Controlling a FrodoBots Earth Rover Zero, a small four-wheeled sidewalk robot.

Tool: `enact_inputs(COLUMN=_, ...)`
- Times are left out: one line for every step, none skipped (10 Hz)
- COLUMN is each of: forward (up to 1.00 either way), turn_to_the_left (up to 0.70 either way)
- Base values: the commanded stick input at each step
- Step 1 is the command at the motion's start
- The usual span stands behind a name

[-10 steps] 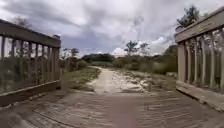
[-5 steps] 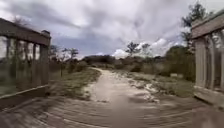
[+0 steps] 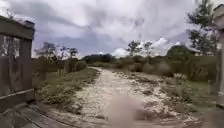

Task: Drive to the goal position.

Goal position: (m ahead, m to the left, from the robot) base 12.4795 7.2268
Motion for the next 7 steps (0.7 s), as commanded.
enact_inputs(forward=0.85, turn_to_the_left=0.00)
enact_inputs(forward=0.85, turn_to_the_left=0.00)
enact_inputs(forward=0.85, turn_to_the_left=0.00)
enact_inputs(forward=0.85, turn_to_the_left=0.00)
enact_inputs(forward=0.85, turn_to_the_left=0.00)
enact_inputs(forward=0.85, turn_to_the_left=0.00)
enact_inputs(forward=0.85, turn_to_the_left=0.00)
